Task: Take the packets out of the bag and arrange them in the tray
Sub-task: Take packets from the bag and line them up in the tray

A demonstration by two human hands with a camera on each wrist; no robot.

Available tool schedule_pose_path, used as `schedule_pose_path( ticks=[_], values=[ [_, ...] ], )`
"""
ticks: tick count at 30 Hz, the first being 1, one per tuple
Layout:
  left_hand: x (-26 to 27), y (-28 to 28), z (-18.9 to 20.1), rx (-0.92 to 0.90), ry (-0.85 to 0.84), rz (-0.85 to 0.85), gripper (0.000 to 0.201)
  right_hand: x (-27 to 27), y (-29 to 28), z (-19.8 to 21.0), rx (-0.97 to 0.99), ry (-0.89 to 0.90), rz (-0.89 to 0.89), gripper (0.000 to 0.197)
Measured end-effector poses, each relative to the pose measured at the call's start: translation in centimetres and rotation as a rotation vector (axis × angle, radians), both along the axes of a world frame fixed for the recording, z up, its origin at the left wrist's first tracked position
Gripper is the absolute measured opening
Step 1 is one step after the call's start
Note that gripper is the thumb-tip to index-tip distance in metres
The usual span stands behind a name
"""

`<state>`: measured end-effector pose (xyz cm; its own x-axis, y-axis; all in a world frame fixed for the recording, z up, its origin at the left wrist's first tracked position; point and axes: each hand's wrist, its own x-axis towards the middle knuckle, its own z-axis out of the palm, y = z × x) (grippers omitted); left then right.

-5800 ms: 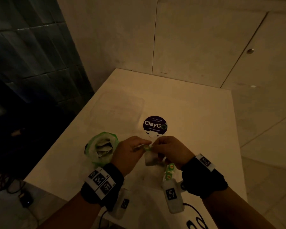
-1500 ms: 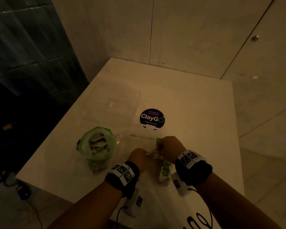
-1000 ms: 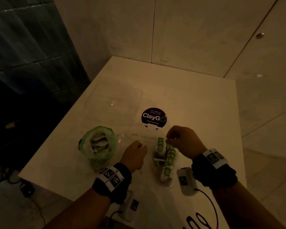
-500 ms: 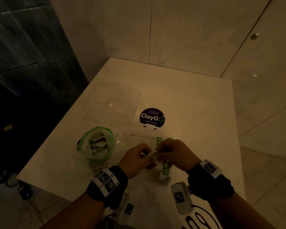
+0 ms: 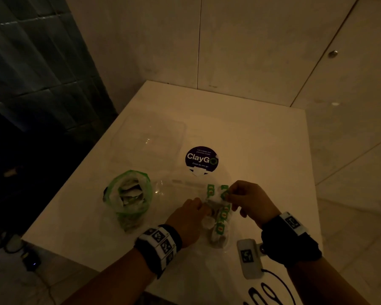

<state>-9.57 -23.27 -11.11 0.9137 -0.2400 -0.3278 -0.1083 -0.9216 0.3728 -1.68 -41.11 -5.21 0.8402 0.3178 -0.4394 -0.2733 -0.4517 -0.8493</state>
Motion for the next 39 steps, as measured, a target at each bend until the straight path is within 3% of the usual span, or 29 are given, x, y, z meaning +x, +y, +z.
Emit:
schedule_pose_path(
  ticks=[3,6,10,15,19,23,26,30,37,39],
  values=[
    [0.4,-0.4,-0.1,0.036,-0.05,-0.018,0.046,0.0,-0.1,-0.1,0.004,0.017,-0.02,0.013],
    [0.8,-0.1,-0.5,-0.013,-0.114,-0.006,0.027,0.1,-0.4,-0.4,0.006,0.027,-0.045,0.012],
    [1.3,0.6,-0.8,-0.175,-0.079,0.153,0.013,0.0,-0.6,-0.6,0.01,0.022,-0.067,0.007],
    [2.6,0.6,-0.4,-0.268,-0.016,0.322,0.019,-0.4,0.2,-0.7,-0.061,0.031,0.005,0.006],
    [3.3,0.5,-0.7,-0.401,0.045,0.459,0.015,-1.1,1.7,-1.4,-0.207,0.053,0.204,0.007],
    [3.7,0.5,-1.0,-0.441,0.058,0.516,0.015,-1.3,3.4,-2.7,-0.416,-0.054,0.352,0.005],
    [3.7,0.6,-1.3,-0.468,0.075,0.563,0.012,-1.3,4.3,-3.5,-0.558,-0.121,0.372,0.019],
    [3.7,0.8,-1.5,-0.468,0.1,0.591,0.011,-1.1,4.9,-3.9,-0.704,-0.18,0.387,0.019],
    [3.6,1.5,-1.2,-0.485,0.105,0.593,0.017,-0.6,5.0,-2.7,-0.744,-0.281,0.41,0.006],
    [3.5,1.7,-1.1,-0.469,0.095,0.595,0.015,-0.4,4.8,-2.5,-0.728,-0.281,0.385,0.01]
  ],
)
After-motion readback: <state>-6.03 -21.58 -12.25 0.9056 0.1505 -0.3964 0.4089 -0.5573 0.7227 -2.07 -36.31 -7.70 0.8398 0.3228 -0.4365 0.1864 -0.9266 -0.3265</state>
